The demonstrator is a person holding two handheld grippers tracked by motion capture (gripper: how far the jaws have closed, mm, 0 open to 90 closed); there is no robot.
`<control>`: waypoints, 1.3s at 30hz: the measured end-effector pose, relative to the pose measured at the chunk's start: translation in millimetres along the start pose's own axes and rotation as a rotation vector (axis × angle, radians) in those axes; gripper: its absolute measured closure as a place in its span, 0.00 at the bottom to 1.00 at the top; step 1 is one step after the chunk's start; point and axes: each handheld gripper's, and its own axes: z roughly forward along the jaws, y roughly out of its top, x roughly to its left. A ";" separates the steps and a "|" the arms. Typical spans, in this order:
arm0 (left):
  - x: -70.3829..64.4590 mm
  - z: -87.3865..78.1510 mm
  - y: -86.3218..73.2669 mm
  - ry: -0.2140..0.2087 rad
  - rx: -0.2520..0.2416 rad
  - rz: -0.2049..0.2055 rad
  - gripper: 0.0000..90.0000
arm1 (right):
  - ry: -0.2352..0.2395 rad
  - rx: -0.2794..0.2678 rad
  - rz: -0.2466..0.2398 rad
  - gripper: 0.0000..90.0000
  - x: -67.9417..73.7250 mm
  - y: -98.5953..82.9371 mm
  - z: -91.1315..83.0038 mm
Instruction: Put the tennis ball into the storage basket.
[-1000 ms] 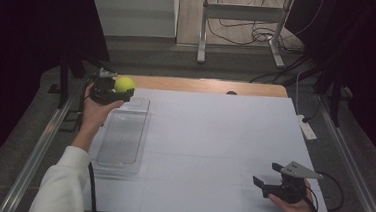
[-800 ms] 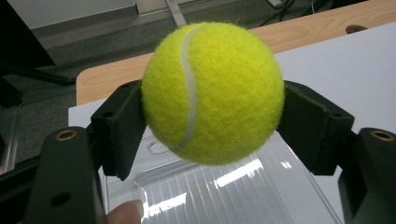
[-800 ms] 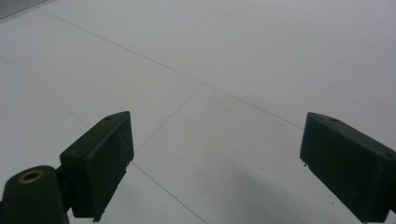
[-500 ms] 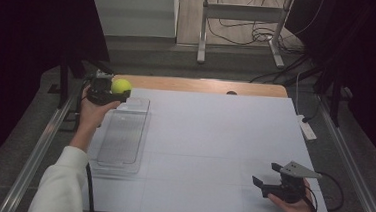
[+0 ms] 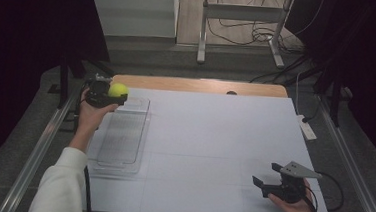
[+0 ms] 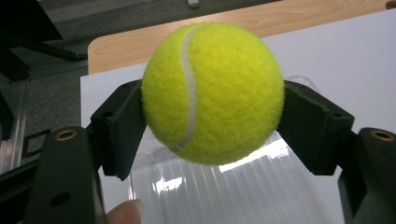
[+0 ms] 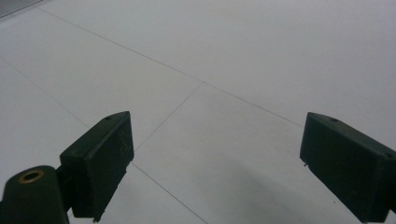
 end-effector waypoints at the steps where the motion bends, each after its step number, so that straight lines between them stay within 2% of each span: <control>1: 0.4 0.4 -0.6 0.001 0.003 0.000 0.31 | 0.000 0.000 0.000 0.11 -0.1 0.0 0.1; 12: 2.0 12.4 -8.6 0.009 0.070 0.001 0.31 | -0.001 0.002 -0.002 0.11 0.2 -0.2 0.3; 26: 0.5 24.2 -14.1 0.017 0.112 0.007 0.31 | -0.001 0.003 -0.003 0.11 -0.3 -0.4 0.3; 33: 0.0 23.7 -16.0 0.013 0.114 0.010 0.31 | 0.000 0.004 -0.005 0.11 -0.1 -0.4 0.4; 39: 1.2 25.7 -23.3 0.011 0.138 0.009 0.31 | 0.000 0.004 -0.003 0.11 -0.1 -0.4 0.6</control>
